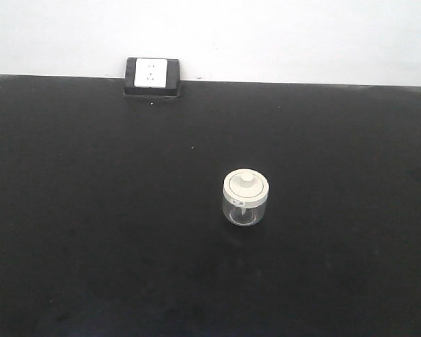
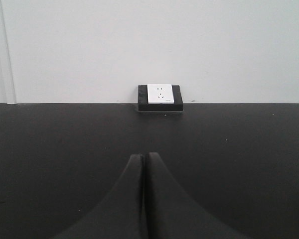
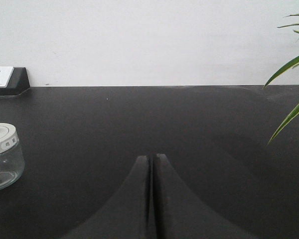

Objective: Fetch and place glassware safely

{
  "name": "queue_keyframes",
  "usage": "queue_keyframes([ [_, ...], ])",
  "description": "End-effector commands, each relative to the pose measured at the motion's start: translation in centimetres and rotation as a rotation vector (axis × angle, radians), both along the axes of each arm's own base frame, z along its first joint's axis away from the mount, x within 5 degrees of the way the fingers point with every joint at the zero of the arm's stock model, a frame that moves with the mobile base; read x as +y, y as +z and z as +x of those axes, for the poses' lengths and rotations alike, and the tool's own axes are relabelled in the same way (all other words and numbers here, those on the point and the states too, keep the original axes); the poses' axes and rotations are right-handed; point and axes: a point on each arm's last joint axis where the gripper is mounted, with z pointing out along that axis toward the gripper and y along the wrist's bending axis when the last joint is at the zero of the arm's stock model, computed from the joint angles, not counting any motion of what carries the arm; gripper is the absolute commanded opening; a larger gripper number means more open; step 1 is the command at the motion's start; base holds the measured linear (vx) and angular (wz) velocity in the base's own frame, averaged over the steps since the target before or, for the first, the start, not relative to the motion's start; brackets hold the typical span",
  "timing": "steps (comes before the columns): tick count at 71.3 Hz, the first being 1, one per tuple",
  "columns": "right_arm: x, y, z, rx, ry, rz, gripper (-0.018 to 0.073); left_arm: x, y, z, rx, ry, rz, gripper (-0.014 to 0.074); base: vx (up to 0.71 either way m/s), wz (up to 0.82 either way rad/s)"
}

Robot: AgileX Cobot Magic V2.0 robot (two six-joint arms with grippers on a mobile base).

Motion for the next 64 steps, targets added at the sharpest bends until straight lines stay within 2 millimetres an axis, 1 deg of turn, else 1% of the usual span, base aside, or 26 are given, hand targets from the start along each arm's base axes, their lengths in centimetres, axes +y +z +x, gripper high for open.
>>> queue_keyframes([
  [1,0.04,0.13,-0.01,-0.070,0.004,-0.023,-0.0008,-0.04,-0.34,0.02,-0.047,-0.005,-0.016,-0.0007,0.00,0.00],
  [64,0.04,0.13,-0.01,-0.070,0.004,-0.023,-0.0008,-0.04,-0.34,0.02,-0.047,-0.005,-0.016,-0.0007,0.00,0.00],
])
